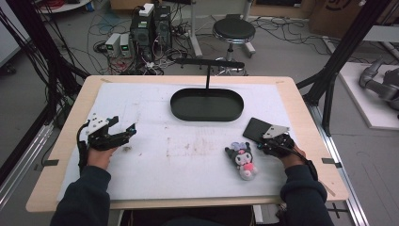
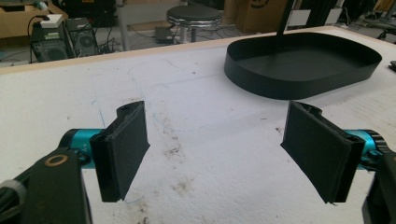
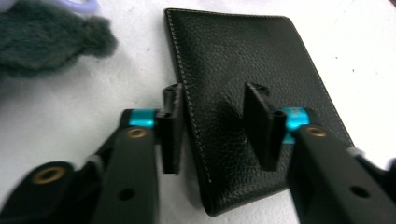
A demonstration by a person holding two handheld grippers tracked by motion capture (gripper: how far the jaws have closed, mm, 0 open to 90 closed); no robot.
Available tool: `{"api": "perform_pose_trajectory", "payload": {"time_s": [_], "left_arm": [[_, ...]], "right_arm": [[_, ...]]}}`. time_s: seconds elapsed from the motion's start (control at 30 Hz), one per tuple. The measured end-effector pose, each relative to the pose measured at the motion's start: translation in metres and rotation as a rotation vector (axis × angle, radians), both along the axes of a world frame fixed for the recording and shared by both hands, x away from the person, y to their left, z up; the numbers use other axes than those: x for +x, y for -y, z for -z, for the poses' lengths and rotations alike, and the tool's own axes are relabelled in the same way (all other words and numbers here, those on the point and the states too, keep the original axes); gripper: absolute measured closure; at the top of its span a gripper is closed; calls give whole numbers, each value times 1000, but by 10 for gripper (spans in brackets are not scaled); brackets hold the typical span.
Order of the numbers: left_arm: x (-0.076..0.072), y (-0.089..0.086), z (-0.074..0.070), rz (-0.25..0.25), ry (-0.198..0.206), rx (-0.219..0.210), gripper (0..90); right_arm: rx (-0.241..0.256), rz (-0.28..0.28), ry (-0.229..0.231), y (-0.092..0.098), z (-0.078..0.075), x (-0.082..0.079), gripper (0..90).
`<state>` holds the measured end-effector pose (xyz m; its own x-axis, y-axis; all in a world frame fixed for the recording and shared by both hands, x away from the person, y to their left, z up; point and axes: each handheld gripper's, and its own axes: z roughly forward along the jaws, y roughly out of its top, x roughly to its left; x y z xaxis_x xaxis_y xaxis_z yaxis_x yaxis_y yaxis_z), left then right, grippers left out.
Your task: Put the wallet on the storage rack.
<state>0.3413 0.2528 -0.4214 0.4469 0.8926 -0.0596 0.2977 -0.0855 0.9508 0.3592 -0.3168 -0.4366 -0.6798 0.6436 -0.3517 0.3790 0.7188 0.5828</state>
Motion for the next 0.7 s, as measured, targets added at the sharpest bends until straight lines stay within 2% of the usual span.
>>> {"api": "perform_pose_trajectory", "payload": {"time_s": [0.03,0.2,0.23,0.43,0.7], "left_arm": [[0,0,0,0,-1,-1,220],[0,0,0,-2,-2,-3,221],[0,0,0,-1,-2,-4,220],[1,0,1,2,-4,-1,220],[1,-1,1,-1,-1,-1,221]], "right_arm": [[-3,-11,10,-1,-1,-1,711],[-2,-17,23,-3,-3,-4,772],[-1,-20,21,-4,-3,-4,850],[-24,-28,32,-6,-4,-4,872],[-49,-11,79,-11,-9,-8,887]]}}
